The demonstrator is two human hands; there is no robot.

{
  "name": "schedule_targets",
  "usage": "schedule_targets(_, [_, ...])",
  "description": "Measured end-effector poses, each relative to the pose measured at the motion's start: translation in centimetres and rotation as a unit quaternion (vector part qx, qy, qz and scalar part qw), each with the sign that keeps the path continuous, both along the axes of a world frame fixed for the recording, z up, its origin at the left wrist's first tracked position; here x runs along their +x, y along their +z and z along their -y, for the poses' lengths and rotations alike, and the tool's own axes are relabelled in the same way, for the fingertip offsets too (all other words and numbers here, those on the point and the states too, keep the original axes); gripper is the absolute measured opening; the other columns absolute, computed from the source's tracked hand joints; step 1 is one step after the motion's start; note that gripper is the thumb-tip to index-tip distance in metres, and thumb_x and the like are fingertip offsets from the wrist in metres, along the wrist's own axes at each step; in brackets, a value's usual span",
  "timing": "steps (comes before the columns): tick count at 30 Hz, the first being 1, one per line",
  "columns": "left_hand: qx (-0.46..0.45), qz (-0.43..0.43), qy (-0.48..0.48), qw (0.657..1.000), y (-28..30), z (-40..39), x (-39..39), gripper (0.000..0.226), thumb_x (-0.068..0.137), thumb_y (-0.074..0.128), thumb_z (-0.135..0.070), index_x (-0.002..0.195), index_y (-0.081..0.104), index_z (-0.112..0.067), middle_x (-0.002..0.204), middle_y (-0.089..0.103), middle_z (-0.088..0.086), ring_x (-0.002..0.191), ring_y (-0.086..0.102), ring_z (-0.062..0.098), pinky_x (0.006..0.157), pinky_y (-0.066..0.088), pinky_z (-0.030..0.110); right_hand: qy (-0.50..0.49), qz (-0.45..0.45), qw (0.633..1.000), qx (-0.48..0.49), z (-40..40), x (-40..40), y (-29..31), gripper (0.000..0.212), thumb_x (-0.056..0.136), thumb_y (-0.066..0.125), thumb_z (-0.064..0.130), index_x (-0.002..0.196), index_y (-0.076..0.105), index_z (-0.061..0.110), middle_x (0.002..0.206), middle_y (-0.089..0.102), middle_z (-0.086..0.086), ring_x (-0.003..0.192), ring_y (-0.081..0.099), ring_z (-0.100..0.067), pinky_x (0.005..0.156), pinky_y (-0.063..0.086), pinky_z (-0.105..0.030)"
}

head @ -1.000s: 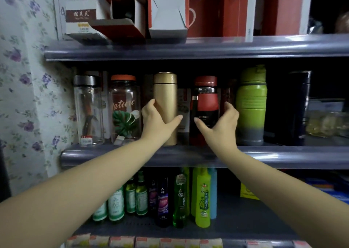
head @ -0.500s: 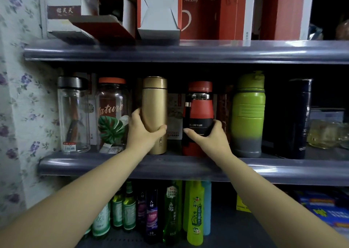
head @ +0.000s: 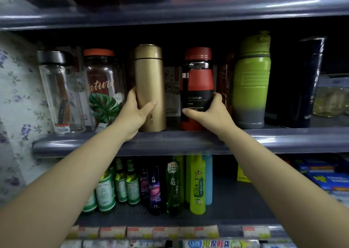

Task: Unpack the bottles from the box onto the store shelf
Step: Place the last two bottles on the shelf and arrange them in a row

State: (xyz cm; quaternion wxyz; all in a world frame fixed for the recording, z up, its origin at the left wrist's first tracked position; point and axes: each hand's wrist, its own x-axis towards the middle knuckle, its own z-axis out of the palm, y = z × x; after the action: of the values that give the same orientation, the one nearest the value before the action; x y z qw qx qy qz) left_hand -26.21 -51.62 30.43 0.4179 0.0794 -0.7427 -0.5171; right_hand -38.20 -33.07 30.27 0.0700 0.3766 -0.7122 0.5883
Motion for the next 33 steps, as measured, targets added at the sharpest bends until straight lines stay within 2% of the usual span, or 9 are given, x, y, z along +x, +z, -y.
schedule_targets(6, [-0.021,0.018,-0.021,0.999,0.0,0.6,-0.1,0.086,0.078,0.069,-0.039,0.147,0.02,-0.025,0.138,0.049,-0.001,0.125,0.05,0.016,0.109,0.038,0.04,0.02,0.017,1.0,0.008,-0.3,-0.3,0.0,0.088,0.069,0.084,0.03,0.136,0.029,0.012,0.111,0.051,0.005,0.103,0.055,-0.015,0.085,0.043,-0.027])
schedule_targets(11, [-0.026,0.026,0.02,0.999,-0.2,0.2,-0.4,0.097,0.071,0.078,-0.044,0.147,0.019,-0.028,0.13,0.053,-0.005,0.119,0.053,0.014,0.103,0.043,0.035,-0.007,0.036,0.999,0.011,0.6,0.2,0.0,0.108,0.054,0.082,0.06,0.135,0.025,0.018,0.121,0.052,0.003,0.108,0.055,-0.016,0.092,0.048,-0.035])
schedule_targets(15, [-0.005,0.018,0.043,0.999,-0.4,0.1,-0.3,0.083,0.07,0.081,-0.039,0.138,0.035,-0.025,0.125,0.057,-0.006,0.115,0.056,0.014,0.102,0.045,0.037,0.005,0.056,0.998,-0.034,0.1,0.3,0.0,0.078,0.074,0.075,0.05,0.134,0.038,0.016,0.106,0.055,0.011,0.1,0.056,-0.01,0.08,0.045,-0.024])
schedule_targets(18, [0.002,0.02,0.036,0.999,-0.4,0.1,-0.3,0.077,0.068,0.081,-0.041,0.133,0.043,-0.025,0.124,0.06,-0.006,0.114,0.058,0.015,0.103,0.046,0.041,0.046,0.09,0.993,-0.055,-0.5,-0.3,0.1,0.062,0.083,0.069,0.039,0.134,0.042,0.015,0.109,0.056,0.011,0.102,0.055,-0.009,0.073,0.041,-0.016])
schedule_targets(21, [0.011,0.016,0.034,0.999,-0.4,0.1,-0.3,0.075,0.069,0.081,-0.039,0.133,0.043,-0.025,0.123,0.06,-0.005,0.113,0.058,0.015,0.102,0.046,0.041,0.036,0.083,0.994,-0.061,-0.7,-0.5,-0.1,0.066,0.078,0.074,0.042,0.13,0.046,0.013,0.116,0.059,0.004,0.107,0.057,-0.012,0.081,0.044,-0.021])
schedule_targets(24, [0.009,0.014,0.038,0.999,-0.5,0.0,-0.2,0.074,0.071,0.081,-0.038,0.133,0.044,-0.024,0.122,0.06,-0.005,0.113,0.058,0.015,0.102,0.046,0.041,-0.006,0.061,0.997,-0.049,-0.4,-0.7,-0.3,0.067,0.067,0.079,0.052,0.117,0.052,0.016,0.109,0.062,0.005,0.103,0.059,-0.013,0.084,0.045,-0.025])
schedule_targets(28, [0.006,0.016,0.036,0.999,-0.5,0.0,-0.1,0.076,0.068,0.081,-0.041,0.133,0.045,-0.024,0.122,0.061,-0.005,0.112,0.059,0.015,0.102,0.047,0.042,-0.104,0.017,0.994,-0.003,0.5,-0.5,-0.3,0.087,0.043,0.072,0.079,0.101,0.059,0.016,0.107,0.061,-0.002,0.1,0.058,-0.018,0.088,0.051,-0.036])
schedule_targets(31, [0.007,0.02,0.038,0.999,-0.5,0.0,0.0,0.083,0.064,0.082,-0.046,0.134,0.045,-0.023,0.122,0.061,-0.005,0.112,0.059,0.015,0.101,0.047,0.042,-0.133,0.034,0.99,0.03,0.8,-0.3,0.0,0.091,0.052,0.076,0.07,0.115,0.051,0.009,0.114,0.049,-0.003,0.104,0.05,-0.019,0.092,0.048,-0.036])
schedule_targets(33, [0.005,0.023,0.041,0.999,-0.5,-0.1,0.0,0.083,0.064,0.082,-0.047,0.134,0.045,-0.023,0.122,0.061,-0.005,0.112,0.059,0.015,0.101,0.047,0.042,-0.075,0.078,0.994,0.024,0.7,-0.5,0.2,0.088,0.055,0.08,0.063,0.116,0.048,0.01,0.11,0.053,0.0,0.099,0.054,-0.016,0.081,0.049,-0.031])
